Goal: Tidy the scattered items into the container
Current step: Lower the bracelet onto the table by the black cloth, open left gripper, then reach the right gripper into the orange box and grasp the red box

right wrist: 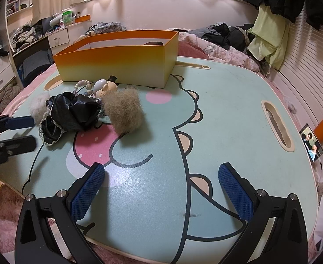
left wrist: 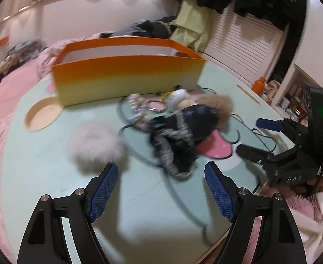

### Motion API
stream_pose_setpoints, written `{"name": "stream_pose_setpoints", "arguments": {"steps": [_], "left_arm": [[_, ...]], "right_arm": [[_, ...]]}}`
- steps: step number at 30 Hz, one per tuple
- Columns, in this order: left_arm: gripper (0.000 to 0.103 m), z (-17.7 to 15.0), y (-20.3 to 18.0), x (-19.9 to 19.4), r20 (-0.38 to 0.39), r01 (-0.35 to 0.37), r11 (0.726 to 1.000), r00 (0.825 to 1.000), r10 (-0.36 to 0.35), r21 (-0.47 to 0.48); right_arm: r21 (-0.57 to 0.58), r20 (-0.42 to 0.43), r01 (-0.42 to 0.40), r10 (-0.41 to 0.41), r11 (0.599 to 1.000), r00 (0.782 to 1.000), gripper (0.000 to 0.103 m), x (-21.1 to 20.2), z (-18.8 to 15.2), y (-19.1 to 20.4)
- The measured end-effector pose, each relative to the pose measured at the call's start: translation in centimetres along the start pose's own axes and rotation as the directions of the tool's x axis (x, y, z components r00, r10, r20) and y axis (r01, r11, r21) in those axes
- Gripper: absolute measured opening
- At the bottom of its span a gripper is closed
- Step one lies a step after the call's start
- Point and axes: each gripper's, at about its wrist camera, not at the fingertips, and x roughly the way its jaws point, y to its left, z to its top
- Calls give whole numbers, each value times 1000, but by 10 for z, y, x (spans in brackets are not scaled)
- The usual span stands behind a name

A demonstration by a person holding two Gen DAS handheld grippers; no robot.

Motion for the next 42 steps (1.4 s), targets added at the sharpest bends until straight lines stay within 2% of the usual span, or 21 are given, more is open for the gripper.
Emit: {"name": "stream_pose_setpoints", "arguments": {"steps": [3,5,8,10,15,17,18,21,23,25,27,29,34,36,38,42], "left_arm": [[81,1,-11,-3,28,-1,1000,1000,1,10],[81,-2,-13,-13,66,-28,1000,997,27,14],[81,-11,-13,-30,116,-104,995,988,103,3],[84,-18,-12,-39,135,-166,986,976,169,-36],[86,-29,1,-41,141,-266,955,948,284,-133],[86,-28,8,-35,111,-303,938,940,323,-167],[86,-28,10,-31,96,-303,937,942,322,-173],[86,-30,7,-22,63,-305,941,946,317,-146],[88,-31,0,-17,63,-337,935,936,345,-109],[93,-31,-3,-15,65,-324,942,942,330,-92],[94,-31,-5,-15,67,-325,942,941,331,-85],[95,-31,-4,-15,68,-320,943,943,327,-91],[95,-34,-6,-16,75,-320,943,942,326,-91],[95,-34,-6,-15,78,-317,944,943,324,-89],[95,-34,-7,-15,79,-316,945,943,323,-88],[96,-35,-6,-15,81,-313,946,944,320,-89]], "right_arm": [[1,0,0,0,1000,1000,103,0,0,0],[1,0,1,-1,1000,1000,103,0,0,0],[2,0,1,-1,1000,1000,103,0,0,0],[2,-1,1,-1,1000,1000,103,0,0,0],[27,-6,-12,13,1000,1000,100,0,8,-5],[43,30,-5,4,999,1000,81,-6,25,-7],[49,50,-21,19,999,999,79,-11,35,-8],[65,93,-136,130,989,987,66,-23,77,-9],[76,78,-191,185,979,980,51,-22,109,-8],[99,46,-234,230,967,972,42,-15,134,-9],[131,-30,-252,258,959,966,40,3,159,-9],[148,-97,-245,261,958,961,39,21,171,-6],[140,-229,-106,136,984,964,39,56,185,-1],[130,-265,-56,89,990,960,39,63,186,-4],[126,-296,-41,77,991,952,39,69,185,-2],[87,-308,42,-13,995,951,39,78,191,6]]}}
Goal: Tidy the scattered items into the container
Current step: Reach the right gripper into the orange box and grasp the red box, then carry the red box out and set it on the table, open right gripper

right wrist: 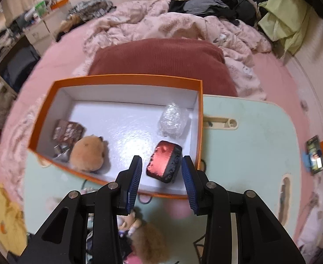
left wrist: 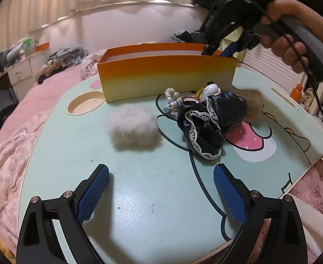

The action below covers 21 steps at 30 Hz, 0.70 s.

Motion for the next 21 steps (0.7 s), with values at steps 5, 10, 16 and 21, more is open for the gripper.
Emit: {"name": "stream_pose_setpoints", "arguments": {"steps": [5,10,16,21], "left_arm": [[96,-1,0,0,5,4,1000,1000,-4,1],[97,-1,1,1,6,6,1000,1000,-6,0],[101,-1,3,3,1,-2,1000,1000,2,-7],[102,-1,4,3,-1,-2,1000,1000,2,-10]], "right_arm": [[-11,-50,54,-55,998,997,30,25,2,4],[34,75,-44,41,998,996,29,6,-5,-3],[59,323,-255,223,965,920,29,-69,-37,-21],[100,363,-439,378,893,852,29,-88,-92,-59]]}}
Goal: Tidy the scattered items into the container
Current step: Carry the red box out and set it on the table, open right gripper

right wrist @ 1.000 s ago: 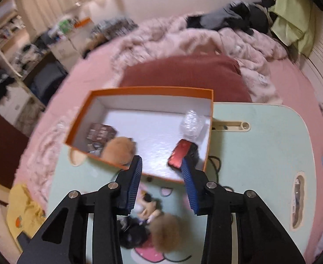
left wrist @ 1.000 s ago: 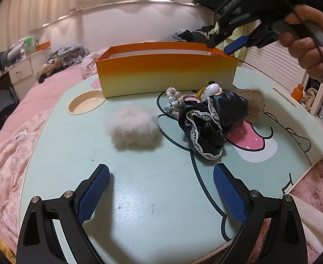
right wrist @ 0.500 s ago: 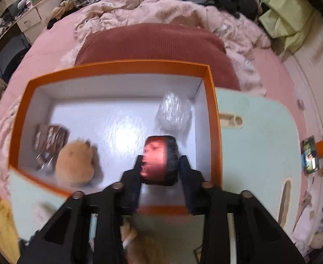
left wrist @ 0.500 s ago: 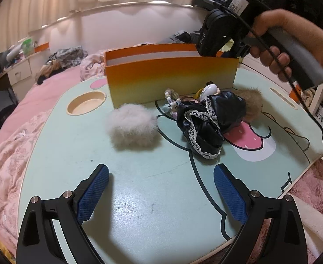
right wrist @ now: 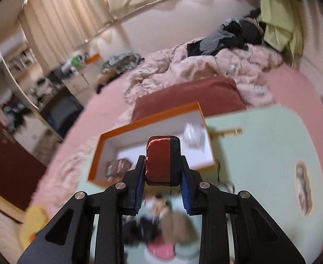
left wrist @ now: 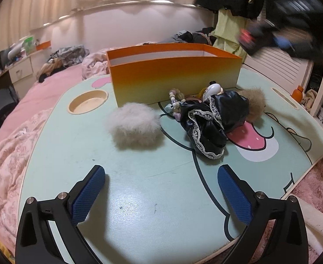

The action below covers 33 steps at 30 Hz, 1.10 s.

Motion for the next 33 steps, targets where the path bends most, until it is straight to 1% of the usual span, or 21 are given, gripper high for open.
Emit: {"name": "stream_pose_setpoints", "arguments": {"steps": [2,4,6,8,10,11,12,16,17,19,21,23,24,26,29,31,33], "left_arm": [[102,0,0,0,0,0,1000,1000,0,0],[102,0,0,0,-1,0,1000,1000,0,0],[102,0,0,0,-4,-1,1000,1000,1,-2],[102,1,2,1,-6,-1,1000,1000,1,-3],[102,1,1,1,-6,-2,1000,1000,2,-4],[102,1,1,1,-7,-2,1000,1000,2,-4],[102,1,1,1,-7,-2,1000,1000,2,-4],[102,1,1,1,-6,-2,1000,1000,2,-4],[102,1,1,1,-7,-1,1000,1000,1,-4],[102,1,1,1,-6,-2,1000,1000,2,-3],[102,1,1,1,-6,-2,1000,1000,2,-5],[102,1,0,1,-7,-2,1000,1000,2,-4],[103,1,0,1,-7,-3,1000,1000,3,-4],[103,1,1,1,-8,-3,1000,1000,3,-4],[103,1,0,1,-10,-1,1000,1000,1,-4],[102,2,0,1,-16,1,1000,1000,-1,-4],[102,4,-1,0,-32,5,1000,999,-5,-4]], "right_arm": [[64,-24,-68,70,996,997,29,-5,-23,-24],[136,-61,-119,129,983,990,30,-3,-46,-48],[215,-109,-170,196,962,974,30,4,-67,-68],[264,-143,-208,252,942,957,30,14,-81,-79],[288,-155,-244,296,926,942,30,27,-86,-81],[302,-160,-269,327,914,931,30,33,-86,-79],[303,-167,-281,342,910,925,30,39,-84,-74],[231,-195,-298,344,926,919,30,59,-73,-45],[216,-194,-292,334,932,922,32,62,-72,-41],[180,-192,-240,274,954,942,39,68,-68,-33],[157,-170,-203,229,967,958,42,63,-66,-32],[122,-129,-140,156,983,979,50,53,-66,-32],[103,-101,-111,121,989,987,52,46,-66,-32],[60,-47,-44,47,997,998,61,31,-69,-34],[-25,-6,65,-65,998,998,62,19,-76,-29],[-96,-9,128,-130,987,992,62,18,-85,-22],[-165,-15,187,-192,968,981,62,19,-97,-16]]}}
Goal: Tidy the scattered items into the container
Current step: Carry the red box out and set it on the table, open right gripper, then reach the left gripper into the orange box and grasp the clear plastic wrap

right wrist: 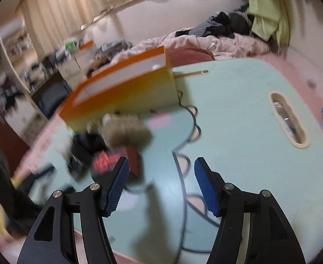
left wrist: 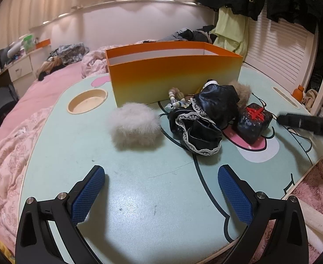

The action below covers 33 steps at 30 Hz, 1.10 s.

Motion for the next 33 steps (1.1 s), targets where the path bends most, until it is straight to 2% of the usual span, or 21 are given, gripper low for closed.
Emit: {"name": "stream_pose_setpoints", "arguments": {"steps": [1,4,6,8,11,14,17,19,21,22,24,27,30,32,33], "left_arm": [[102,2,1,-2,-4,6,1000,1000,-6,-7],[102,14,4,-22,72,39,999,997,-37,-24],[102,31,3,-37,114,35,999,993,-34,-10],[102,55,3,-46,145,21,1000,989,-19,-11],[102,96,2,-45,145,35,999,989,-31,-26],[102,144,-5,-22,85,106,994,991,-103,-30],[101,185,-12,23,-48,161,985,985,-164,-64],[89,206,-19,63,-161,197,974,963,-214,-116],[80,217,-23,95,-243,193,967,942,-230,-168],[74,221,-25,112,-281,182,964,931,-233,-194],[70,225,-37,139,-337,153,970,918,-211,-192],[65,228,-53,163,-369,96,983,917,-149,-157],[63,228,-64,175,-373,116,979,912,-173,-171],[48,226,-69,182,-393,89,984,908,-144,-155],[34,225,-70,187,-408,77,986,903,-132,-149]], "right_arm": [[-31,3,23,-23,999,1000,63,-1,-5,4],[-89,35,127,-124,988,992,63,0,-15,15],[-107,32,146,-143,984,989,65,3,-14,17],[-131,25,183,-182,974,983,83,9,-17,17],[-145,21,198,-197,969,980,86,10,-23,17],[-150,17,188,-188,971,982,91,11,-26,12],[-153,14,183,-184,971,983,97,9,-27,13],[-156,15,181,-181,971,983,97,9,-27,12],[-157,17,181,-180,971,983,97,7,-28,13],[-158,17,179,-178,971,984,97,7,-28,12],[-159,20,176,-176,971,984,97,6,-29,12],[-161,23,174,-172,972,985,97,5,-30,12],[-163,26,170,-168,972,986,98,3,-31,12],[-165,27,167,-164,972,986,98,4,-31,12],[-166,27,166,-164,972,986,98,4,-31,12]]}}
